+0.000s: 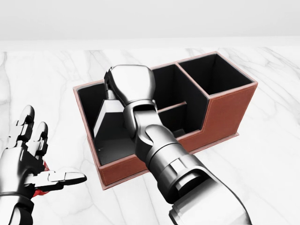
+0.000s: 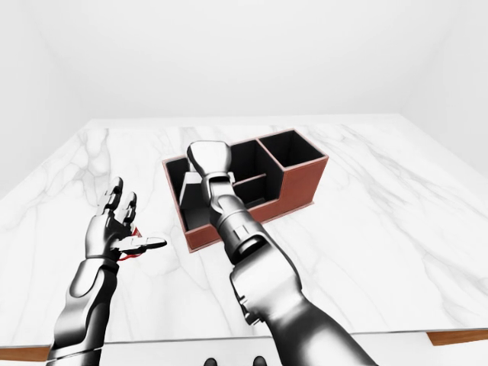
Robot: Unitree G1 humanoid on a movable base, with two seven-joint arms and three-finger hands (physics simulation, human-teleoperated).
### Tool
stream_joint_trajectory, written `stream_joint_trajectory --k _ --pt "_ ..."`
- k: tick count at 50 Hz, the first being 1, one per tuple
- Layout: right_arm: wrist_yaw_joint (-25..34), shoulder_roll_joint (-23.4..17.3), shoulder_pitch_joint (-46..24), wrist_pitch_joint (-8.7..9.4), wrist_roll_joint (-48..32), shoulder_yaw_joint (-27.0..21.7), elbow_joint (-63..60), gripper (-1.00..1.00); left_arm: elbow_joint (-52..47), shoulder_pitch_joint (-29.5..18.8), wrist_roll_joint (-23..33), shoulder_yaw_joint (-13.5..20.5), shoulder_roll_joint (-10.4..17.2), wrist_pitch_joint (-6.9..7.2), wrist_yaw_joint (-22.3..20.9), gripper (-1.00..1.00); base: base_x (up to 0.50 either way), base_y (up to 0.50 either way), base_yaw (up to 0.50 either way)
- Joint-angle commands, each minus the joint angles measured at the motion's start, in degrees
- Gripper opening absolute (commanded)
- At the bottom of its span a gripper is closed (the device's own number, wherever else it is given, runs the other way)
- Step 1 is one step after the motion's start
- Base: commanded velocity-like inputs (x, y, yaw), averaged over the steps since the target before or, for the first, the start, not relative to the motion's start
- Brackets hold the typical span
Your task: Pick up the book and place it in the left compartment of the caddy.
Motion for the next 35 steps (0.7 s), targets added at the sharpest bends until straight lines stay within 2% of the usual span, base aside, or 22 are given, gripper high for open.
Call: stream_joint_trajectory --k 1,35 --pt "0.0 0.7 0.3 0.00 -3.2 -0.4 0.5 -1.00 0.9 -0.4 -0.1 0.0 0.1 0.00 -0.1 1.00 0.00 0.00 0.00" --pt "0.0 1.6 2.3 0.00 -9.2 -0.1 2.7 -1.00 -0.8 0.4 0.0 -0.2 -0.1 0.00 -0.5 1.00 0.00 0.00 0.00"
